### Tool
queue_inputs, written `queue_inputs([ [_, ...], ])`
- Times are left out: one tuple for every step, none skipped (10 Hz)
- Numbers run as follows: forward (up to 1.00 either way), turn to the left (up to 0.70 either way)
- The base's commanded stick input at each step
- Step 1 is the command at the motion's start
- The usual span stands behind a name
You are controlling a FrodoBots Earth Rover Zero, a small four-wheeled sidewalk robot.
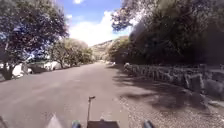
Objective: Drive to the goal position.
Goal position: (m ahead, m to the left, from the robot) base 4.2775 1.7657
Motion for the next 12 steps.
queue_inputs([
  [0.7, 0.0],
  [0.7, 0.0],
  [0.7, 0.0],
  [0.7, 0.0],
  [0.7, -0.25],
  [0.7, -0.3],
  [0.7, -0.34],
  [0.7, -0.23],
  [0.7, -0.11],
  [0.7, 0.0],
  [0.7, 0.0],
  [0.7, 0.0],
])
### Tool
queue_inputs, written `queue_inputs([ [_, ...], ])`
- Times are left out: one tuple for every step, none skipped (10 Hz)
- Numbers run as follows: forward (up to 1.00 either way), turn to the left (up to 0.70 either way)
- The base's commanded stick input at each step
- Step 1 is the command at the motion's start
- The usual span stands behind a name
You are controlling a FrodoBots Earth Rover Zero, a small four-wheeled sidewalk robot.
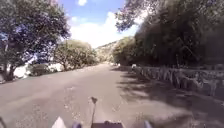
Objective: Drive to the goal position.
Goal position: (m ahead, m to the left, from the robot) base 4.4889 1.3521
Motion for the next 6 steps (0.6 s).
queue_inputs([
  [0.7, 0.0],
  [0.7, 0.0],
  [0.7, 0.0],
  [0.7, 0.0],
  [0.7, 0.0],
  [0.7, -0.01],
])
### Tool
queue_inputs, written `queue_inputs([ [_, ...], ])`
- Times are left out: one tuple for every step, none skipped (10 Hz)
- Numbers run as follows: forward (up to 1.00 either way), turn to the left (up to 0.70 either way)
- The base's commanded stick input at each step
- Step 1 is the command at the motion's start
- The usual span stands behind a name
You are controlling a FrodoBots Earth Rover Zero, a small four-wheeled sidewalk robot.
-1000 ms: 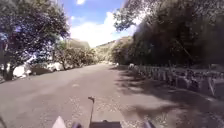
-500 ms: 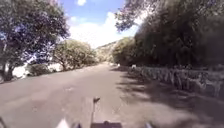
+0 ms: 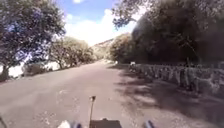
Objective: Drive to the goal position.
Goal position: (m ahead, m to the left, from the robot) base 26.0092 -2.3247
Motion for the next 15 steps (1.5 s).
queue_inputs([
  [0.7, -0.03],
  [0.7, -0.26],
  [0.7, -0.3],
  [0.7, -0.33],
  [0.7, -0.31],
  [0.7, -0.24],
  [0.7, -0.16],
  [0.7, -0.1],
  [0.7, -0.04],
  [0.7, 0.0],
  [0.7, 0.0],
  [0.7, 0.0],
  [0.7, 0.0],
  [0.7, 0.0],
  [0.7, 0.0],
])
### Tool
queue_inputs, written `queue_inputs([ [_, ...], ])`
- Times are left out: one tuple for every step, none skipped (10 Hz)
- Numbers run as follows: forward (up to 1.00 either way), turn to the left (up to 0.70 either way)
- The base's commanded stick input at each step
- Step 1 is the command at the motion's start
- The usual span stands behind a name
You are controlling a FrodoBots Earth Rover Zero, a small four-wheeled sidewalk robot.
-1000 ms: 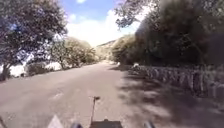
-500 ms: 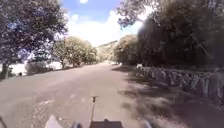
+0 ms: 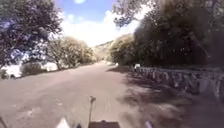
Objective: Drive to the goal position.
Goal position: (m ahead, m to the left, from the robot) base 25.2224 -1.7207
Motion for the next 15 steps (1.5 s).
queue_inputs([
  [0.7, 0.0],
  [0.7, 0.0],
  [0.7, 0.0],
  [0.7, 0.0],
  [0.7, 0.0],
  [0.7, 0.0],
  [0.7, 0.0],
  [0.7, 0.0],
  [0.7, 0.0],
  [0.7, 0.0],
  [0.7, 0.0],
  [0.7, 0.0],
  [0.7, 0.0],
  [0.7, 0.0],
  [0.7, 0.0],
])
